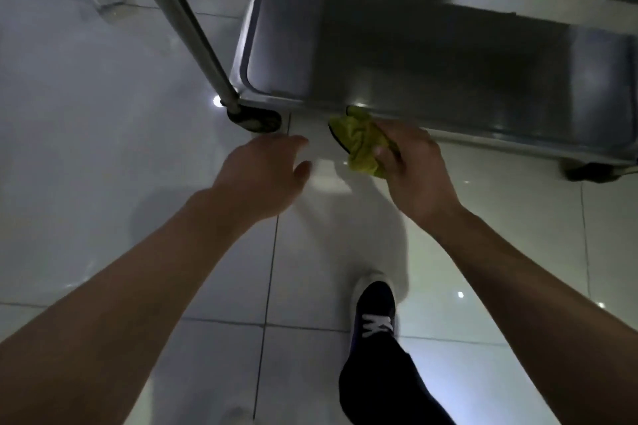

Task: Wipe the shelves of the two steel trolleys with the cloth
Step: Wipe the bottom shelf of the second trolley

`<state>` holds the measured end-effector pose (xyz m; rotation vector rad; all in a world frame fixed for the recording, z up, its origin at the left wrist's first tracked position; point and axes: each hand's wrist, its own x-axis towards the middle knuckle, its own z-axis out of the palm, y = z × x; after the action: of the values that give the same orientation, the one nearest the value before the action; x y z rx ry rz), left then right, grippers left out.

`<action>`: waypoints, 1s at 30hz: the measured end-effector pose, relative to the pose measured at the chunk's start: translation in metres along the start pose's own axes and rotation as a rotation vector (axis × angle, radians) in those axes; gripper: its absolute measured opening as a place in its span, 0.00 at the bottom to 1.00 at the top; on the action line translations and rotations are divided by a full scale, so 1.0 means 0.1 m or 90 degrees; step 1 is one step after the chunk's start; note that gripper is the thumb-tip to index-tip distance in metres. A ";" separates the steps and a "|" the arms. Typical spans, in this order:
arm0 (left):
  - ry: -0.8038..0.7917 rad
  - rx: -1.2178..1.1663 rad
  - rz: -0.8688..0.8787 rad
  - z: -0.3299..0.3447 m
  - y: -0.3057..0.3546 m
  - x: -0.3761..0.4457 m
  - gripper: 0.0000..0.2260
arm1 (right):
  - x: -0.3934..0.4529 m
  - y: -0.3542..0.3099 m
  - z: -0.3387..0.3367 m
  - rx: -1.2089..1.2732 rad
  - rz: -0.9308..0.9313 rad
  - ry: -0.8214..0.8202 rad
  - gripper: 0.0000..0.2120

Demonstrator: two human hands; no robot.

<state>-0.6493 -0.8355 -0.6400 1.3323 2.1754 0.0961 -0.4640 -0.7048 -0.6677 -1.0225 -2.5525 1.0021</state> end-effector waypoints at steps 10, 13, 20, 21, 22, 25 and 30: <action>0.153 0.039 0.029 0.26 -0.40 1.08 0.19 | 1.34 0.54 0.41 -0.135 0.015 0.108 0.23; 0.137 0.053 0.020 0.41 -0.54 1.22 0.18 | 1.39 0.70 0.69 -0.225 -0.013 0.048 0.24; 0.213 0.148 0.020 0.61 -0.82 1.37 0.13 | 1.29 1.05 1.10 -0.395 -0.056 -0.009 0.25; 0.237 0.152 0.017 0.61 -0.86 1.39 0.14 | 1.30 1.05 1.13 -0.397 -0.055 -0.008 0.26; 0.256 0.150 0.012 0.62 -0.90 1.40 0.14 | 1.31 1.04 1.15 -0.401 -0.055 -0.007 0.26; 0.275 0.154 -0.007 0.66 -0.98 1.41 0.14 | 1.32 0.99 1.21 -0.410 -0.047 0.001 0.26; 0.294 0.100 0.018 0.71 -1.08 1.41 0.17 | 1.39 0.96 1.28 -0.423 -0.040 0.002 0.25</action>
<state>-0.7460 -0.7879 -0.7982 1.5489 2.5901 0.2719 -0.5694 -0.6268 -0.8338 -1.0584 -2.9557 0.1092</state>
